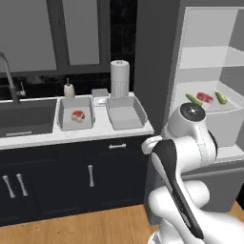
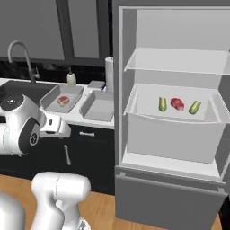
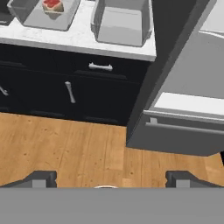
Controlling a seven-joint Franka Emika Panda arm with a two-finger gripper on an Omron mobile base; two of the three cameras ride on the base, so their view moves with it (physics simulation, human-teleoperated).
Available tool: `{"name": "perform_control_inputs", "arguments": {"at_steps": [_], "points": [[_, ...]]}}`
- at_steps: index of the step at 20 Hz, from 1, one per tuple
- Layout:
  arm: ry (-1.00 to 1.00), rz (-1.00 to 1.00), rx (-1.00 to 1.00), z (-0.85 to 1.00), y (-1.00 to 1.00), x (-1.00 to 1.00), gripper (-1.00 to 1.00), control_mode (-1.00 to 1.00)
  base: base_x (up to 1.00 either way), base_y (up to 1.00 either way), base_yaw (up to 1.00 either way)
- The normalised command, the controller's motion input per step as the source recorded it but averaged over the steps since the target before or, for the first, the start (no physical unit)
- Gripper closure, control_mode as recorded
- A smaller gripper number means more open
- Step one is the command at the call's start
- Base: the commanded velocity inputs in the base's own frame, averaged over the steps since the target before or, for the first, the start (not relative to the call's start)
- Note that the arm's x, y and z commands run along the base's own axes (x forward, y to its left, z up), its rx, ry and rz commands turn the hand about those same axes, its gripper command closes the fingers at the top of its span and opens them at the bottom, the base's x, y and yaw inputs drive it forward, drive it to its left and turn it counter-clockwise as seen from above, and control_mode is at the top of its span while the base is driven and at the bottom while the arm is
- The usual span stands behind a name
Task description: Place one corn and one steak in each tupperware on the nearby counter, to pack two identical lunches.
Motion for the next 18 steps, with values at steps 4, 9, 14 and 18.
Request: {"name": "perform_control_inputs", "arguments": {"at_steps": [4, 9, 14, 18], "points": [[0.00, 0.00, 0.00, 0.00, 0.00, 0.00, -1.00, 1.00, -0.11, -0.98, -0.03], [0.00, 0.00, 0.00, 0.00, 0.00, 0.00, -1.00, 1.00, 0.00, -0.76, -0.01], [0.00, 0.00, 0.00, 0.00, 0.00, 0.00, -1.00, 1.00, 0.03, -0.48, 0.00], [0.00, 0.00, 0.00, 0.00, 0.00, 0.00, -1.00, 1.00, 0.39, -0.23, 0.00]]}}
